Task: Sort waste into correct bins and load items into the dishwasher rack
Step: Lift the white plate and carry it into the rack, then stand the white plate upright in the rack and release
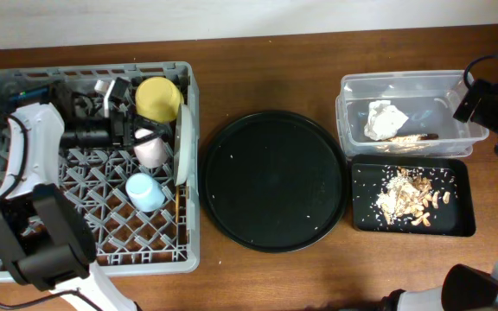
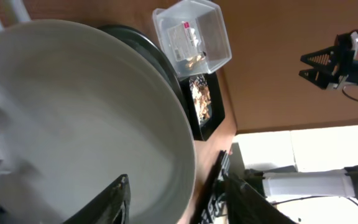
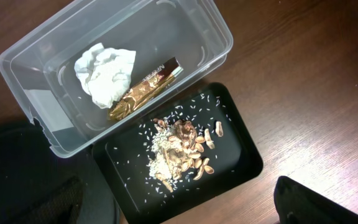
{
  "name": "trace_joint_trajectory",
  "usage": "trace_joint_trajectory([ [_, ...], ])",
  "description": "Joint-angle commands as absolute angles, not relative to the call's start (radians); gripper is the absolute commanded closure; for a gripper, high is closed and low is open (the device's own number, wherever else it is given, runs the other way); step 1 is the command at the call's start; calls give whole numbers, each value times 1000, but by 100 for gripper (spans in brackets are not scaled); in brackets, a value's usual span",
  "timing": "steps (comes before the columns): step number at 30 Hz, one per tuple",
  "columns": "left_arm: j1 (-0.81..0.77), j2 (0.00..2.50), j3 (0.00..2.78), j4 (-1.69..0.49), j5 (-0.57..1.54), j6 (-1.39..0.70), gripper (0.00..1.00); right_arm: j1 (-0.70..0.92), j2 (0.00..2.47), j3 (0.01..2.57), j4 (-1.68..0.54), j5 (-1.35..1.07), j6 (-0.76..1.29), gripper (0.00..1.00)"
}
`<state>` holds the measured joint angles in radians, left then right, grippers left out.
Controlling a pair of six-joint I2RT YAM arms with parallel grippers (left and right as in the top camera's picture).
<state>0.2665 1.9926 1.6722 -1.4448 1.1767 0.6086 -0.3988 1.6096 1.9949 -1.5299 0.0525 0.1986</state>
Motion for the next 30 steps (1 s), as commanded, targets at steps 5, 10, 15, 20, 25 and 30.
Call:
trace_joint_trajectory([
  [5, 368, 1985, 1673, -1525, 1211, 595, 47, -400, 1613, 2002, -1530, 65, 192, 1],
  [10, 198, 1871, 1679, -1455, 1202, 557, 100, -400, 1613, 2002, -1530, 65, 192, 1],
  [15, -15, 1713, 1682, -1119, 733, 2, 100, -400, 1613, 2002, -1530, 65, 192, 1],
  [20, -360, 1735, 1682, -1091, 82, -228, 100, -400, 1613, 2002, -1530, 65, 192, 1],
  [25, -435, 1756, 1682, -1115, -154, -284, 100, -400, 1613, 2002, -1530, 65, 192, 1],
  [30, -302, 1756, 1682, -1149, -244, -284, 100, -400, 1613, 2002, -1530, 65, 192, 1],
])
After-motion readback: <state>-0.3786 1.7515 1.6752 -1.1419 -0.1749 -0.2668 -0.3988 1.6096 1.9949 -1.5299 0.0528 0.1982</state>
